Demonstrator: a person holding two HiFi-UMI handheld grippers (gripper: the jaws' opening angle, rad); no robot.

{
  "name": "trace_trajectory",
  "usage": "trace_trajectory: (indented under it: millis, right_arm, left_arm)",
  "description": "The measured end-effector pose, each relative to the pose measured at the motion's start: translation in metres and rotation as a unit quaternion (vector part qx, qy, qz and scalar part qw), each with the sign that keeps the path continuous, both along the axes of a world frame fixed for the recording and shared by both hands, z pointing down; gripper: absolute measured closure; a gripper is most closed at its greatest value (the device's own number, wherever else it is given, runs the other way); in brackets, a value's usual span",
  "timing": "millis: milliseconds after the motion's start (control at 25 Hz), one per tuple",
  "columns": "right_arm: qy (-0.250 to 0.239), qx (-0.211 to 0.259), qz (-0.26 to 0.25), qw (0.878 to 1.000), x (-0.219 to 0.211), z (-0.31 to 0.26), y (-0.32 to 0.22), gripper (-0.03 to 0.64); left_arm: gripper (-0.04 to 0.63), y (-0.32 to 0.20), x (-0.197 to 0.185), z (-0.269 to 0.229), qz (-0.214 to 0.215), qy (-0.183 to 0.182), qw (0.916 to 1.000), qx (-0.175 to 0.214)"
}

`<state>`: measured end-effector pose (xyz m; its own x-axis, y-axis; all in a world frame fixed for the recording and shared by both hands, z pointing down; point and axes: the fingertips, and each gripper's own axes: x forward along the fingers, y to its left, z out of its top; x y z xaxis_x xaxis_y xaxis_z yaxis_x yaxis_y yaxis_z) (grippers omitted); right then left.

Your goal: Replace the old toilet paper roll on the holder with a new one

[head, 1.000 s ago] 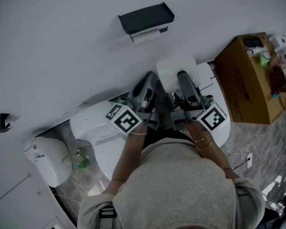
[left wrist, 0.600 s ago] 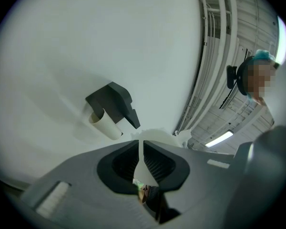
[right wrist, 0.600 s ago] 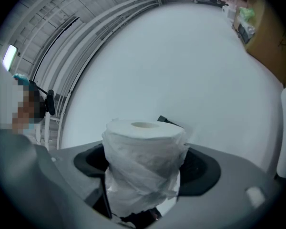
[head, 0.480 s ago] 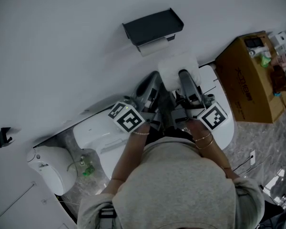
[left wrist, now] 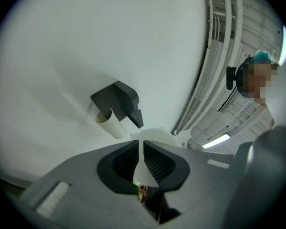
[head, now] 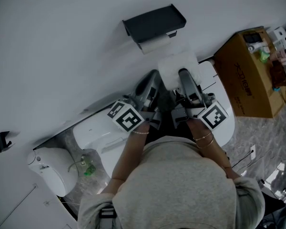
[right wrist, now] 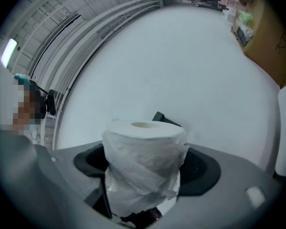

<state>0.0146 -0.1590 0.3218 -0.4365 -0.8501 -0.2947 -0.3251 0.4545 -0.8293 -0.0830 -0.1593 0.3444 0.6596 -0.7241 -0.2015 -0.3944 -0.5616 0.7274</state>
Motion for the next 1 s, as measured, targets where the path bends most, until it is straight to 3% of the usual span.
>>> trace_trajectory:
  millis: [440, 640, 1000]
  right_arm:
    - [-0.006, -0.001, 0.001, 1.000, 0.012, -0.001, -0.007, 0.190]
    - [0.001, 0.002, -0.005, 1.000, -0.003, -0.003, 0.001, 0.190]
    - [-0.007, -0.012, -0.015, 1.000, 0.054, -0.003, -0.048, 0.190]
  left_arm:
    - [0.581, -0.009, 0.006, 0.001, -0.007, 0.003, 1.0000, -0.003]
    - [0.580, 0.000, -0.013, -0.001, -0.014, 0.021, 0.9997, 0.001]
    - [0.580, -0.044, 0.036, -0.001, -0.033, 0.014, 0.9993, -0.011]
